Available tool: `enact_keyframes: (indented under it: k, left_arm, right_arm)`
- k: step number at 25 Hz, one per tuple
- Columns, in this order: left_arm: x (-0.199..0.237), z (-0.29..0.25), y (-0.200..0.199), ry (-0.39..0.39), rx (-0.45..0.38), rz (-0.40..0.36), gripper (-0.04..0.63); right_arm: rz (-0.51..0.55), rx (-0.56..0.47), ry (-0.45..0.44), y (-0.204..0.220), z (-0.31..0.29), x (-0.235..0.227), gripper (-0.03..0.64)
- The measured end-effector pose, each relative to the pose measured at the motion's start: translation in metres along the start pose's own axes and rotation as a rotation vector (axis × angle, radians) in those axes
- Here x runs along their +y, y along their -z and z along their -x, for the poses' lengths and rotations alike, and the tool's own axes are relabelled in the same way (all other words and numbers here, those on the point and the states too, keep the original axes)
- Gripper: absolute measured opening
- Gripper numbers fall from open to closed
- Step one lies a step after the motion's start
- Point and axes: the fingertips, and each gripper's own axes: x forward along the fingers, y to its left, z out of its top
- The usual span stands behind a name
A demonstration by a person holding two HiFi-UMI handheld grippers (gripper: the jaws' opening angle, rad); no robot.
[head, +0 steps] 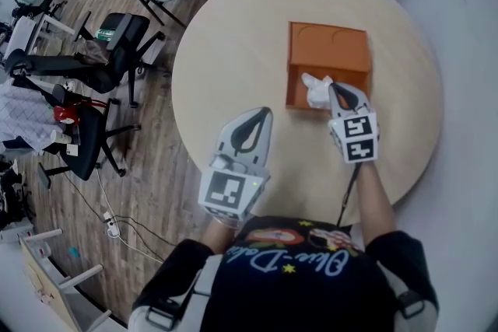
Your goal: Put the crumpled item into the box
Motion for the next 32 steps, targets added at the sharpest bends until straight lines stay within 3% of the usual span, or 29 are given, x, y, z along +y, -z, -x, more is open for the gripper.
enact_keyframes:
  k: [5, 15, 32]
  left_arm:
    - [-0.006, 0.010, -0.006, 0.002, -0.016, -0.002, -0.009]
    - [-0.022, 0.034, -0.026, 0.020, -0.077, -0.039, -0.009]
    - [-0.041, 0.061, -0.033, 0.059, -0.108, -0.083, -0.009]
  right_arm:
    - [-0.054, -0.126, 0.026, -0.031, 0.041, 0.001, -0.001]
    - [-0.044, -0.314, 0.049, -0.073, 0.124, 0.018, 0.000]
    - [-0.039, -0.446, 0.041, -0.096, 0.193, 0.048, -0.002]
